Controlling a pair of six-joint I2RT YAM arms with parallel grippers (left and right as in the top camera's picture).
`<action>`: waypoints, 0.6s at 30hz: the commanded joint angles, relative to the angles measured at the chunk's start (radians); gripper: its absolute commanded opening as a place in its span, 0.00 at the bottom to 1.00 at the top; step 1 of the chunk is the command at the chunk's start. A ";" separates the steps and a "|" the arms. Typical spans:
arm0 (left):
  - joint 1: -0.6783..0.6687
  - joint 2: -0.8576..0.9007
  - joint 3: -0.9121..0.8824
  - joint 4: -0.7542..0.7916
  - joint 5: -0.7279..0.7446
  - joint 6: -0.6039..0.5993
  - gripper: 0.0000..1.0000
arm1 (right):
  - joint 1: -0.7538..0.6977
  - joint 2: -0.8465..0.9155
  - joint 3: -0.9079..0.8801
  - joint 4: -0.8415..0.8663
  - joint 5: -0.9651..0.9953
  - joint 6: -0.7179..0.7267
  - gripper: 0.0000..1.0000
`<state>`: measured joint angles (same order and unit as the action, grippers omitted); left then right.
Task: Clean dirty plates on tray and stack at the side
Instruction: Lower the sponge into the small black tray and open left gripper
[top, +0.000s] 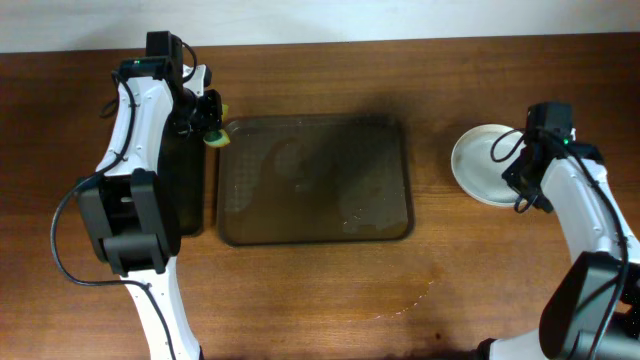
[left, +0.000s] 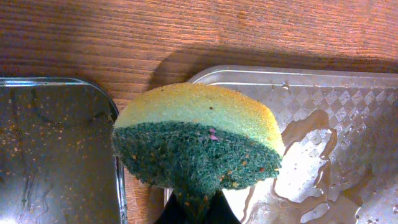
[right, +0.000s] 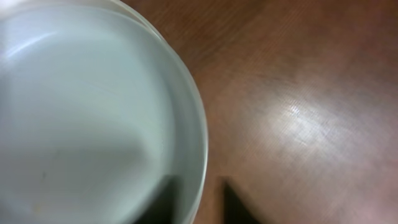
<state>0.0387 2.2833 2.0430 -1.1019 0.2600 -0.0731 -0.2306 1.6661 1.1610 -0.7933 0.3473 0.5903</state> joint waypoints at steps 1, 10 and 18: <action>0.000 -0.010 0.005 -0.002 0.000 -0.002 0.01 | -0.003 0.036 -0.023 0.023 -0.052 -0.012 0.69; 0.058 -0.172 0.006 -0.329 -0.381 -0.257 0.01 | -0.003 -0.343 -0.009 -0.156 -0.198 -0.135 0.94; 0.165 -0.174 -0.291 -0.256 -0.441 -0.271 1.00 | -0.003 -0.401 -0.009 -0.163 -0.201 -0.135 0.98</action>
<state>0.1612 2.1189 1.7737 -1.3632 -0.1547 -0.3260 -0.2306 1.2625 1.1450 -0.9577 0.1513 0.4618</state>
